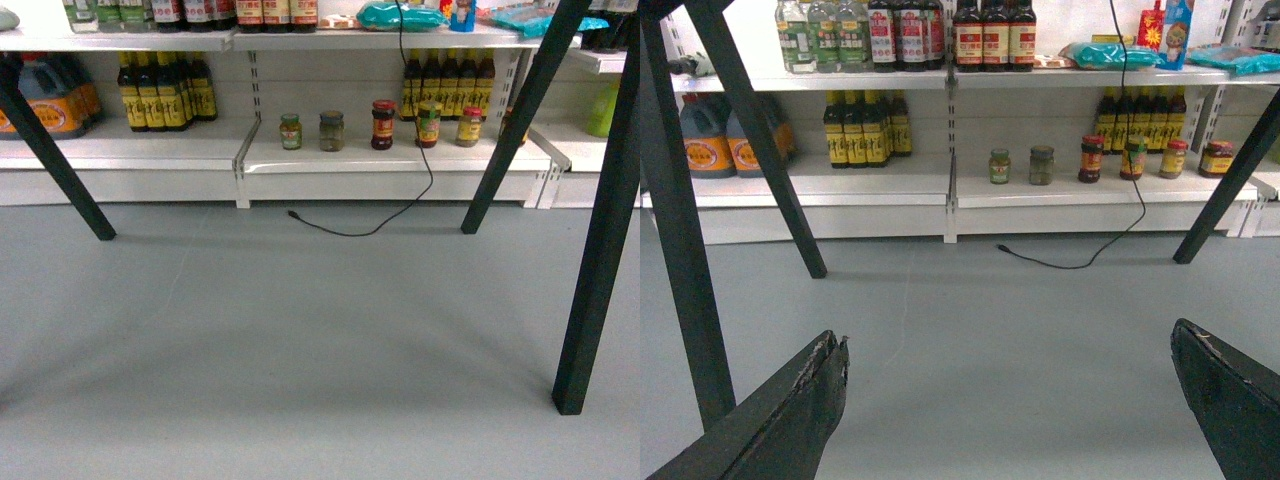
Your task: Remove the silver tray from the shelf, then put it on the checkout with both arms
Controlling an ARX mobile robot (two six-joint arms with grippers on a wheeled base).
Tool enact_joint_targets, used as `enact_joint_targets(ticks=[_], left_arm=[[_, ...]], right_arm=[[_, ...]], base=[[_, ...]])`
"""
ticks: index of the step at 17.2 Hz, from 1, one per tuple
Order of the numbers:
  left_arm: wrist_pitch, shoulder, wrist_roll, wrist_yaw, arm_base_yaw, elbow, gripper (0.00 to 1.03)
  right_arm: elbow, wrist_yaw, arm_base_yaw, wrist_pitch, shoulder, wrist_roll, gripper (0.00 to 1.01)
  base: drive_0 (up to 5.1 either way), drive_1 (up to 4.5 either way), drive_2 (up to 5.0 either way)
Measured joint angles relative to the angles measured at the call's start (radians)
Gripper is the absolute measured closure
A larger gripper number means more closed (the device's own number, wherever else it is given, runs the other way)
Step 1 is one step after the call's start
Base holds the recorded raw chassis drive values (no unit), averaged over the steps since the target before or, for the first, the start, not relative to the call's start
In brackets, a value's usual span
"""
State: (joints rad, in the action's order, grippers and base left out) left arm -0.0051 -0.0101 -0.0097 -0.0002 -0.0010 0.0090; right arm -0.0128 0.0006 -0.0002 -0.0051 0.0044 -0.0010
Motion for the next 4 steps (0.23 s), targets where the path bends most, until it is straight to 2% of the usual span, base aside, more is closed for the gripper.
enact_joint_targets(ticks=[4], left_arm=[[0.000, 0.000, 0.000, 0.000, 0.000, 0.000, 0.05]], right_arm=[[0.000, 0.000, 0.000, 0.000, 0.000, 0.000, 0.03]], base=[[0.0, 0.00, 0.0]])
